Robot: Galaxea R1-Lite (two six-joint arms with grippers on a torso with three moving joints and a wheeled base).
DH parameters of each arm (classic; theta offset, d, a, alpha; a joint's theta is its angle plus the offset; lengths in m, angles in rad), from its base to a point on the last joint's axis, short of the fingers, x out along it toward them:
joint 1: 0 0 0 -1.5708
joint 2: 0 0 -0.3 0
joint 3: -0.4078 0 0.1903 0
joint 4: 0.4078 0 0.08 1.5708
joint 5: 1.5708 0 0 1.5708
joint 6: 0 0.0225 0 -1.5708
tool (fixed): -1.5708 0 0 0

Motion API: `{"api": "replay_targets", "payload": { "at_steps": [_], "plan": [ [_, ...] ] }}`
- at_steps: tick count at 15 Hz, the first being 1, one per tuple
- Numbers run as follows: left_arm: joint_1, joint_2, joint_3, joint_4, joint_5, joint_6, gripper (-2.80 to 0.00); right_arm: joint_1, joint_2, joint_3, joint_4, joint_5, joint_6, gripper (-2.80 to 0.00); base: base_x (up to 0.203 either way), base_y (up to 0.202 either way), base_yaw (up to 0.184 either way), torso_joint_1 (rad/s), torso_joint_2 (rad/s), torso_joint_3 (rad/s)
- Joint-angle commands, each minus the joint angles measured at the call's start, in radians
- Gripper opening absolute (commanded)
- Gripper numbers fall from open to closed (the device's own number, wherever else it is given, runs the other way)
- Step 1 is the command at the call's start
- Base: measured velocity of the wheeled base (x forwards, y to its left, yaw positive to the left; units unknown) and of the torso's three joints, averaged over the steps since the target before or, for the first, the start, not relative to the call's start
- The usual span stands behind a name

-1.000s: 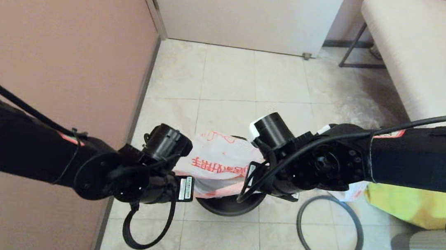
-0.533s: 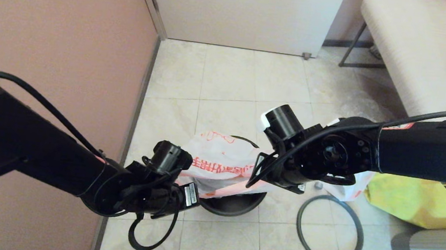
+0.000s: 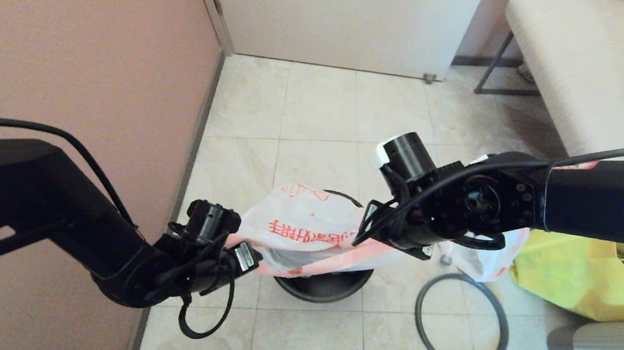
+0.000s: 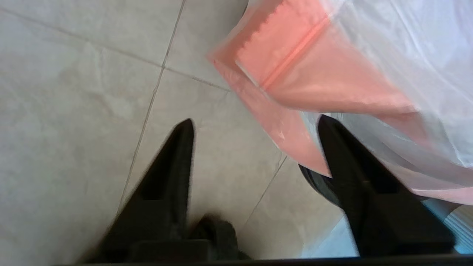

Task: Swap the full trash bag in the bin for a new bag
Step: Put the new garbage bag on the trash can

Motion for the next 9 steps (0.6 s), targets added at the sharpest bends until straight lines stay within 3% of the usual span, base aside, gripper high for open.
{"api": "replay_targets", "payload": {
  "at_steps": [1, 4, 9],
  "plan": [
    [0.007, 0.010, 0.019, -0.025, 0.026, -0.003, 0.00, -0.003, -0.003, -0.001, 0.002, -0.001, 0.005, -2.80, 0.000, 0.000, 0.000, 0.000, 0.00, 0.000],
    [-0.006, 0.037, 0.056, -0.112, 0.094, 0.034, 0.00, -0.010, -0.006, -0.002, 0.000, 0.011, 0.005, -2.80, 0.000, 0.000, 0.000, 0.000, 0.00, 0.000],
    [0.028, 0.204, 0.133, -0.607, 0.111, 0.249, 0.00, -0.018, -0.017, -0.010, 0.000, 0.019, 0.005, -2.80, 0.000, 0.000, 0.000, 0.000, 0.00, 0.000]
  ]
}}
